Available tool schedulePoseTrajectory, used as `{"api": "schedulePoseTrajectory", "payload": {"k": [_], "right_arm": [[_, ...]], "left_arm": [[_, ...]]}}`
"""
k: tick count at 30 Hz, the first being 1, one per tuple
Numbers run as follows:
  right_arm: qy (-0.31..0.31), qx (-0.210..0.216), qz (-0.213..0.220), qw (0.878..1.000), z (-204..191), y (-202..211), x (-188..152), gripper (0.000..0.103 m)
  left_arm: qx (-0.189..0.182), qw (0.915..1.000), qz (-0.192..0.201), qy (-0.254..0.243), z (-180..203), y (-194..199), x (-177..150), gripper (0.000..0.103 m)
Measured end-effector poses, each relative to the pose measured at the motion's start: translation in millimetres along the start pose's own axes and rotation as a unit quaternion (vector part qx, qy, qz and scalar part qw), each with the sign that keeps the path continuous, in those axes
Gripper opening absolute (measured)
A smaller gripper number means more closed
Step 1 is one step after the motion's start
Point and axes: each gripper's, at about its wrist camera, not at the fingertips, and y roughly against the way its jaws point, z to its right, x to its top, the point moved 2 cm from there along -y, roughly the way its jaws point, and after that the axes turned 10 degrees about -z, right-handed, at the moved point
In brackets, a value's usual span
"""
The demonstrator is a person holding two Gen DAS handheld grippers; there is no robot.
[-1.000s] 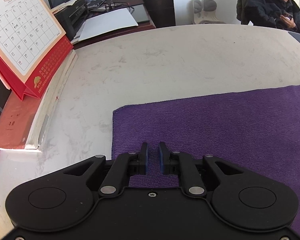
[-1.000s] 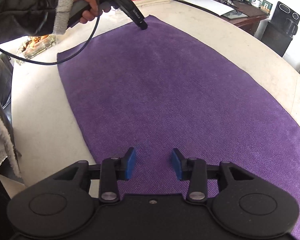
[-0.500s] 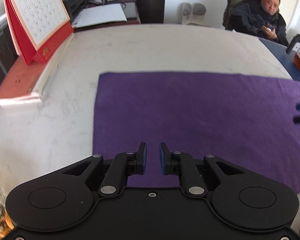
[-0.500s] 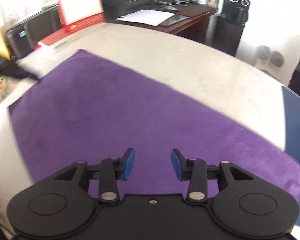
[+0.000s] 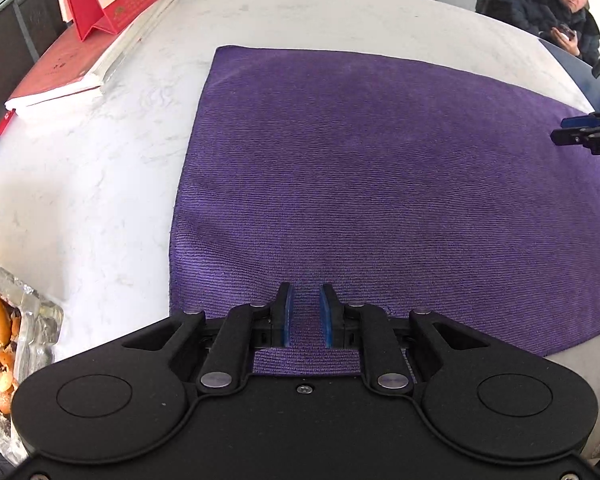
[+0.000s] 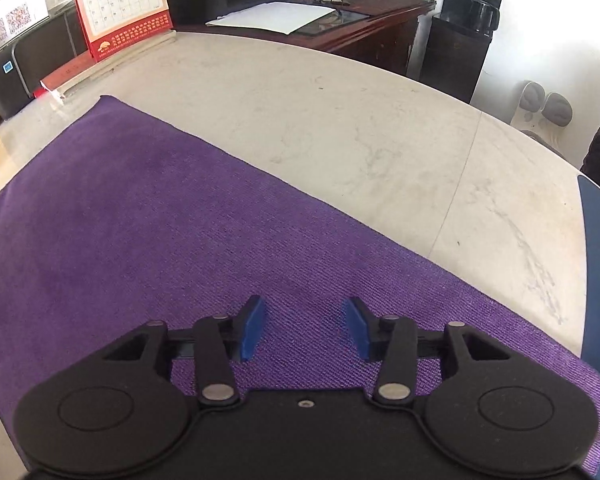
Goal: Fold towel
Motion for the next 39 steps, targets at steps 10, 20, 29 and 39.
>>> {"api": "schedulePoseTrajectory", "payload": {"k": [10, 20, 29, 39], "right_arm": [[-0.009, 0.006, 0.005, 1.0, 4, 5, 2, 0.047], [-0.014, 0.007, 0.009, 1.0, -37, 69, -89, 0.047], [-0.041, -0.013, 0.009, 0.999, -40, 74, -138, 0.047], [-0.082, 0.02, 0.046, 0.995, -27, 97, -155, 0.049]], "left_arm": [[0.01, 0.9996, -0.007, 0.024, 0, -6, 10, 0.015], [0.037, 0.9954, 0.001, 0.089, -5, -8, 4, 0.016], [0.046, 0.9947, 0.01, 0.092, -7, -7, -2, 0.022], [0.066, 0.9914, 0.021, 0.111, -1, 2, -8, 0.023]]}}
